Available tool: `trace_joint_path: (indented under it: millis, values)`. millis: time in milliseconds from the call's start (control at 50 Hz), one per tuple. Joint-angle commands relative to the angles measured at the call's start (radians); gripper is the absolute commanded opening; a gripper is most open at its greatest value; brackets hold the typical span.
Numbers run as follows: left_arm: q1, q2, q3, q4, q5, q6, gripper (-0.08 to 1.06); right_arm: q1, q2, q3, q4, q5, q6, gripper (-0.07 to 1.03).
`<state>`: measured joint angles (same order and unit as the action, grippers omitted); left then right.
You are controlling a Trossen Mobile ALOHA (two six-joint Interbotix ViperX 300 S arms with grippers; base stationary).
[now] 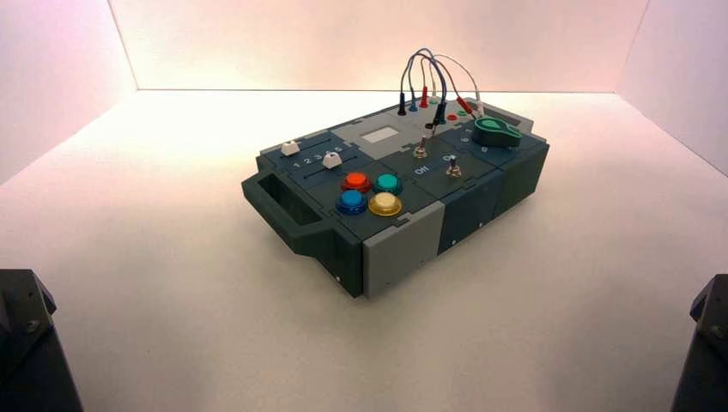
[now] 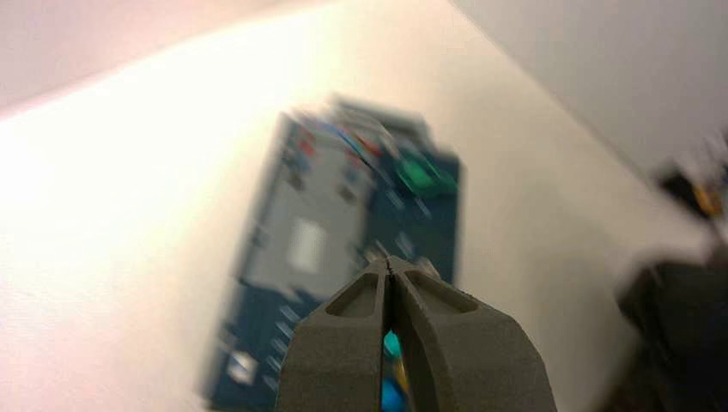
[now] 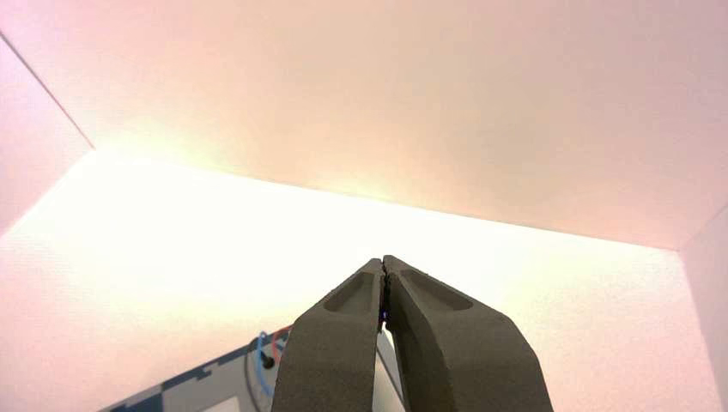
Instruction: Move the bottom slider to position 4.
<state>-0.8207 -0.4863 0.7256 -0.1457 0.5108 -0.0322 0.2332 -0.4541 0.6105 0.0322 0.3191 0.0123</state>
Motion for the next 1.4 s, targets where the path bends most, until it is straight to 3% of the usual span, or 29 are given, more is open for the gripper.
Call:
trace_joint_path:
  millis: [20,220,440,540,800,1120,1400]
  values:
    - [-0.067,0.0,-0.026,-0.015,0.081,0.0,-0.03,0.002,0.127,-0.123,-0.005,0.021,-0.003,-0.02]
    - [-0.163,0.008,-0.017,-0.054,0.141,0.0,-0.03,0.005,0.333,-0.273,-0.005,0.092,-0.005,-0.02]
    - [-0.236,0.115,-0.02,-0.054,0.173,0.005,-0.03,0.008,0.535,-0.433,0.0,0.192,-0.009,-0.02]
    - [-0.267,0.202,-0.038,-0.054,0.201,0.029,-0.03,0.012,0.597,-0.486,0.003,0.219,-0.014,-0.02]
    - [-0.276,0.388,-0.124,-0.051,0.296,0.112,-0.03,0.057,0.753,-0.649,0.006,0.281,-0.034,-0.02]
    - [-0.276,0.476,-0.193,-0.046,0.327,0.153,-0.03,0.077,0.936,-0.862,0.032,0.408,-0.044,-0.02]
    - [-0.282,0.554,-0.242,-0.049,0.397,0.207,-0.03,0.077,1.132,-1.088,0.051,0.575,-0.054,-0.02]
